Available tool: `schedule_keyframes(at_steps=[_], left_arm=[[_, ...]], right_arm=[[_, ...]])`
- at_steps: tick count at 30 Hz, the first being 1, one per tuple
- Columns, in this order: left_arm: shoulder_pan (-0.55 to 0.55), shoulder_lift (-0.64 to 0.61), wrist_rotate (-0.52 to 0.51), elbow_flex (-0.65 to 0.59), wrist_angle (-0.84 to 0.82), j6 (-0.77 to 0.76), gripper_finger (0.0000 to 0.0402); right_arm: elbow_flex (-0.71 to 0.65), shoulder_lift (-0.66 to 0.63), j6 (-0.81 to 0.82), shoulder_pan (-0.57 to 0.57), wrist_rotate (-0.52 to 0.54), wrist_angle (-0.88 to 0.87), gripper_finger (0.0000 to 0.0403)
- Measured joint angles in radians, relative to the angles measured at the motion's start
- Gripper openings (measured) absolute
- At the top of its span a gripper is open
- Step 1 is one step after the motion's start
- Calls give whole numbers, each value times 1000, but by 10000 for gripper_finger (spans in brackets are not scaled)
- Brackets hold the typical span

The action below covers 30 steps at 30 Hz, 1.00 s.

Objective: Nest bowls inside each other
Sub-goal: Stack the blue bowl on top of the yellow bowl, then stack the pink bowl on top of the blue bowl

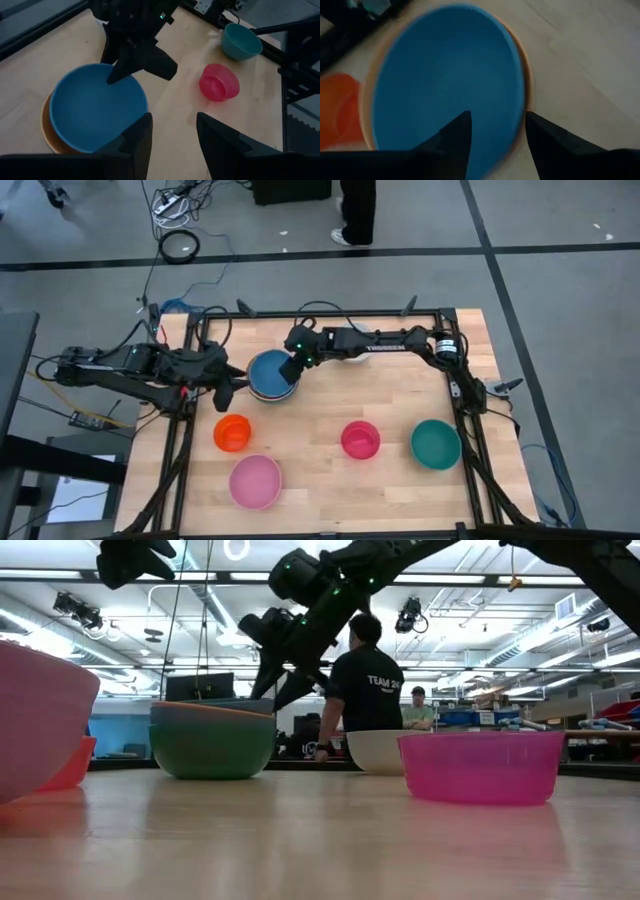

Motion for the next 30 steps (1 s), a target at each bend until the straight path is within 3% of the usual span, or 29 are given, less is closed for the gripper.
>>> schedule_keyframes(at_steps=[7,14,21,30], left_arm=[[-32,4,136,-3,-80,-115,162],[-173,27,261,-79,-96,-299,162],[-355,120,295,-170,2,-404,162],[-514,334,230,-175,40,-580,162]], right_arm=[[0,-62,-47,36,90,-162,169],[0,-160,-146,133,321,-270,169],[0,-276,-126,283,554,-447,169],[0,-389,117,485,728,-700,169]])
